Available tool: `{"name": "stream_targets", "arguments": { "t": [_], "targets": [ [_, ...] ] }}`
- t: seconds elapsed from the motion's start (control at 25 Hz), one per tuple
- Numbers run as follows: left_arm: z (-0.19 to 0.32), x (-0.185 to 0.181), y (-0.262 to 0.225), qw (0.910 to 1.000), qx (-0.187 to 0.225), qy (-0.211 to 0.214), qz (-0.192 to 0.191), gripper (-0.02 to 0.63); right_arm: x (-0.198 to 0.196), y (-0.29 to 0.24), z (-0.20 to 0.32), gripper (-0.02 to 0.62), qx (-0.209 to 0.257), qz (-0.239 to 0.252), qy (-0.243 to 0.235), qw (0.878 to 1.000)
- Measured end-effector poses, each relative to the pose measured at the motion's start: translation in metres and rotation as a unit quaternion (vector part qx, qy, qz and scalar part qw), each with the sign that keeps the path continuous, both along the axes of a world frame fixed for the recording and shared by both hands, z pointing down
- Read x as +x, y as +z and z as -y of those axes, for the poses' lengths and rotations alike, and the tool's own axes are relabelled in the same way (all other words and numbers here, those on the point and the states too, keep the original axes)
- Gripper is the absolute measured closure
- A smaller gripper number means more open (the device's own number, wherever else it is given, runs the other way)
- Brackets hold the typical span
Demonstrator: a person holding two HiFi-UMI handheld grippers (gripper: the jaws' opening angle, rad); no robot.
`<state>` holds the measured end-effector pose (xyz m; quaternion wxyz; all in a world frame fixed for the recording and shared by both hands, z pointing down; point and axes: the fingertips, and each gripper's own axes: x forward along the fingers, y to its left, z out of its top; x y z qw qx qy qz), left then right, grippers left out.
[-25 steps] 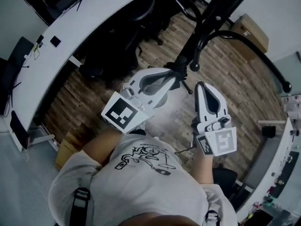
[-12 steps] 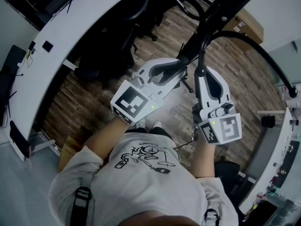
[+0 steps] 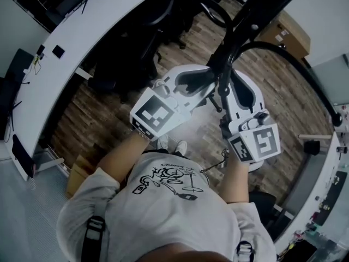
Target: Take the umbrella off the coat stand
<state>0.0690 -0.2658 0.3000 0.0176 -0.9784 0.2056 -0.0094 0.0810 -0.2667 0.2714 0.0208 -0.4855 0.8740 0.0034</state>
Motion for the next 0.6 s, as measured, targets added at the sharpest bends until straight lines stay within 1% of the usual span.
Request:
{"name": "stream_targets", "arguments": {
  "t": [0.16,0.24,0.28,0.44,0.6],
  "targets": [
    [0.002,0.010,0.000,1.0000,0.004,0.002,0.001,0.516,0.002,0.005,0.005,0.528,-0.002,0.003,-0.020,1.000],
    [0.001,0.013,0.000,1.0000,0.005,0.004,0.001,0.565,0.001,0.006,0.006,0.548,-0.002,0.003,-0.034,0.999],
    [0.001,0.013,0.000,1.0000,0.005,0.004,-0.001,0.575,0.000,0.006,0.006,0.568,-0.002,0.001,-0.039,0.999],
    [0.002,0.012,0.000,1.0000,0.004,-0.002,-0.005,0.581,0.002,-0.005,0.005,0.584,0.014,-0.021,-0.034,0.999],
    [0.007,0.004,-0.006,0.9993,0.028,-0.016,-0.017,0.583,0.005,-0.004,0.002,0.586,0.015,-0.020,-0.040,0.999]
  ]
}}
